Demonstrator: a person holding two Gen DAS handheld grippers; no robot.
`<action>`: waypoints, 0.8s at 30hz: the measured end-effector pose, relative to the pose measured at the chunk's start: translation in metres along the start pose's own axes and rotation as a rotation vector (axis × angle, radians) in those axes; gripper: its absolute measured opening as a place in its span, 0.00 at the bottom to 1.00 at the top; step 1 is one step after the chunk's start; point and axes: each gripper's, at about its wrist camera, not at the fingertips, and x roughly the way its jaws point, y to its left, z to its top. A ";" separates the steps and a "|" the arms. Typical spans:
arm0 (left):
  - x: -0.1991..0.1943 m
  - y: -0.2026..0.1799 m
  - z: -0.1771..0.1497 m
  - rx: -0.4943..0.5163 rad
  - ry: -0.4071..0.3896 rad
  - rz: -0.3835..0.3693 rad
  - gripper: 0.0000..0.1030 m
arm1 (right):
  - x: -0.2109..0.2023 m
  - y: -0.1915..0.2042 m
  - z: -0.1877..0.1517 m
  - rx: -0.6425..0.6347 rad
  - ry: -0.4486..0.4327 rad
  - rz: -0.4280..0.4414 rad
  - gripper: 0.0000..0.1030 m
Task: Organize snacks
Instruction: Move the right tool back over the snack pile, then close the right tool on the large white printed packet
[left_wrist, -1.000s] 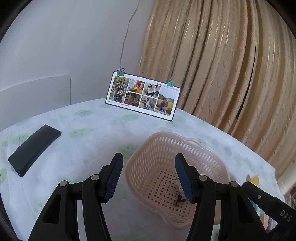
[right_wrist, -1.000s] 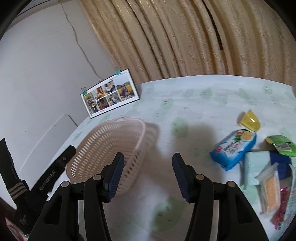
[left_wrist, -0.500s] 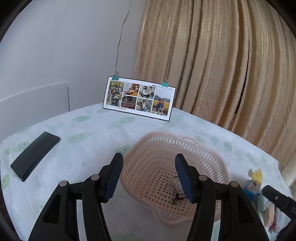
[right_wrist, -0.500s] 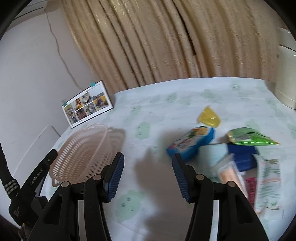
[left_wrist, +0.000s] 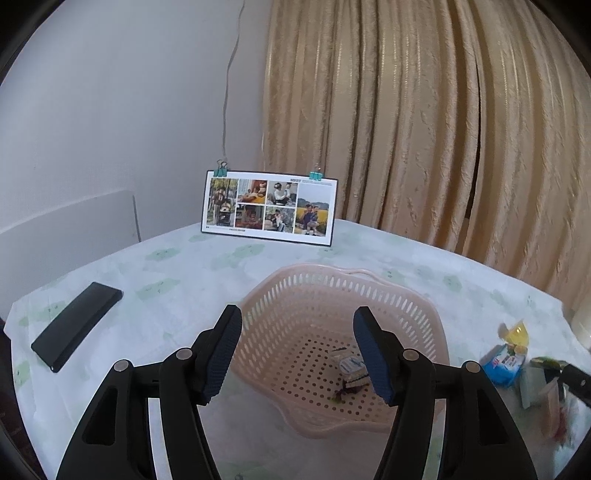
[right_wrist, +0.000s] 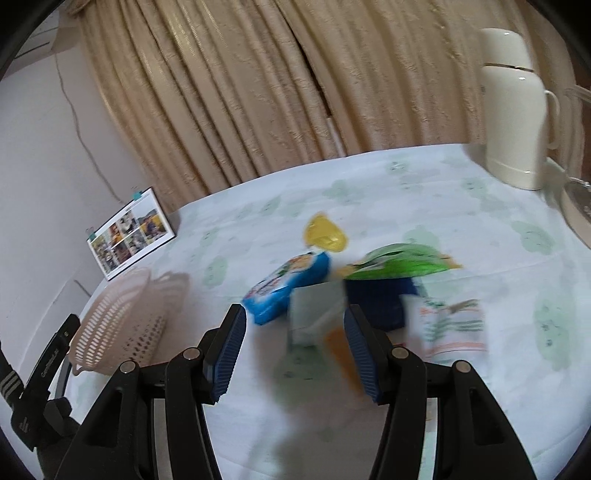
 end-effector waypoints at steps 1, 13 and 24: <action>0.000 -0.001 -0.001 0.006 0.001 -0.001 0.63 | -0.003 -0.004 0.000 0.001 -0.009 -0.009 0.58; -0.030 -0.022 -0.003 0.065 -0.048 -0.040 0.81 | -0.022 -0.076 -0.005 0.108 -0.013 -0.143 0.66; -0.054 -0.060 -0.005 0.144 -0.043 -0.149 0.83 | -0.008 -0.082 -0.016 0.095 0.096 -0.144 0.77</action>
